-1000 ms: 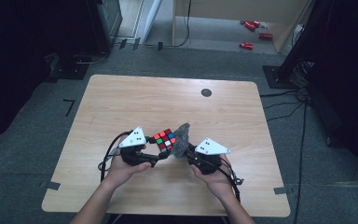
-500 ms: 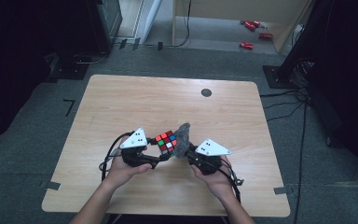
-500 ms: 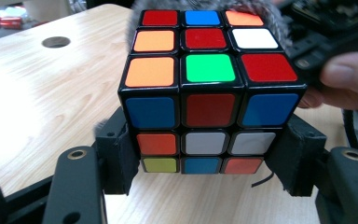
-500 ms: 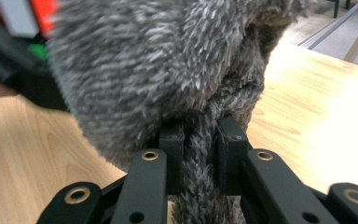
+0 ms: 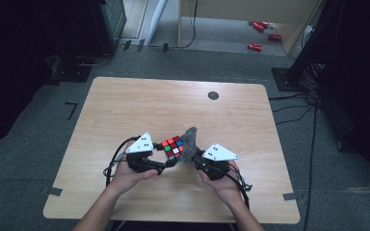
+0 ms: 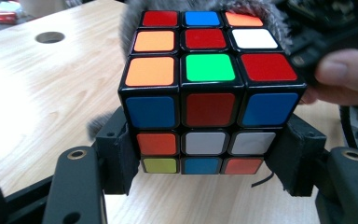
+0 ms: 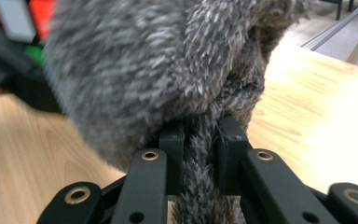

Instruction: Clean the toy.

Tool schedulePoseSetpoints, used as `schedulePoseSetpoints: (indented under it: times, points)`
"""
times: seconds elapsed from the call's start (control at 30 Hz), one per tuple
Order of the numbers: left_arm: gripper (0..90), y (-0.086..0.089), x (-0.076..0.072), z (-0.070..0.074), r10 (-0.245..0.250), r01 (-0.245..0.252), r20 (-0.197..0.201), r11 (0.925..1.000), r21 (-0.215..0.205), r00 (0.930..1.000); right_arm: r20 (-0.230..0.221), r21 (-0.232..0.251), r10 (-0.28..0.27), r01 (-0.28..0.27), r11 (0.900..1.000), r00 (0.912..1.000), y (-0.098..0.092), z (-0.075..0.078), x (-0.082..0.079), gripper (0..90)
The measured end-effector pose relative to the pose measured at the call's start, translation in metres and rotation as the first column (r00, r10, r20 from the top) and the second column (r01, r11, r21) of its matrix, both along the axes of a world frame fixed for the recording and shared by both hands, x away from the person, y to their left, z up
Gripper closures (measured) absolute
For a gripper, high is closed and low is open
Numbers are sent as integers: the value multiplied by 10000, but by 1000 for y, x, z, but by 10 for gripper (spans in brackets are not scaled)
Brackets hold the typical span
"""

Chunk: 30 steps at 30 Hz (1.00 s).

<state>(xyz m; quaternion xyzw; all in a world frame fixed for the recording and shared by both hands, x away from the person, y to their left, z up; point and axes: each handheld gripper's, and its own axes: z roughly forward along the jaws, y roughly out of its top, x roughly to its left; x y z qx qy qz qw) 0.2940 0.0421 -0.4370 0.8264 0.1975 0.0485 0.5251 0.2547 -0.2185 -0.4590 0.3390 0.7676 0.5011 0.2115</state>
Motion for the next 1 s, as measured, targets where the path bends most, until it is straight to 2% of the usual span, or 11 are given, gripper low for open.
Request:
schedulePoseSetpoints:
  times: [0.13, 0.17, 0.27, 0.43, 0.57, 0.67, 0.73, 0.8, 0.87, 0.97, 1.0]
  points:
    - [351, 2, 1, -1, 106, -107, 49, 9998, 181, 9999, 207, -134, 69, -66, 9999, 9998, 2, 6, -3, 771]
    - [351, -1, 0, -3, -41, 40, 30, 9996, 294, 10000, 421, 15, 44, -44, 10000, 9991, 0, 10, -5, 771]
    - [351, -8, -4, -4, -313, 312, 17, 9989, 354, 9995, 626, 111, -100, 93, 9999, 9980, -3, 11, -4, 771]
    - [351, -8, -4, -2, -359, 356, 71, 9988, 344, 9993, 135, 149, -79, 77, 9999, 9999, -4, 2, 1, 769]
    - [351, 0, 1, -2, -2, -4, 128, 9991, 418, 9999, -102, -56, 101, -102, 9999, 9999, 2, -1, -1, 768]
    - [351, 2, 2, -2, 65, -68, 80, 9993, 361, 9999, -41, -94, 130, -130, 9999, 9999, 2, 0, -1, 769]
    - [351, 1, 1, -3, 2, -6, 86, 9989, 465, 10000, 232, 36, 118, -119, 9999, 9997, 1, 6, -4, 769]
    - [351, -6, -2, -6, -233, 220, 156, 9963, 827, 9996, 426, 128, 29, -34, 9999, 9991, -1, 10, -4, 769]
    - [351, -8, -3, -6, -310, 297, 153, 9964, 795, 9994, 474, 163, -18, 10, 9999, 9989, -1, 10, -4, 769]
    - [351, -8, -3, -4, -354, 346, 116, 9976, 594, 9993, 383, 203, -69, 61, 9998, 9992, -3, 6, -1, 769]
    - [351, -4, -2, -2, -281, 276, 112, 9987, 434, 9995, 94, 214, 27, -29, 9998, 10000, -3, 1, 0, 768]
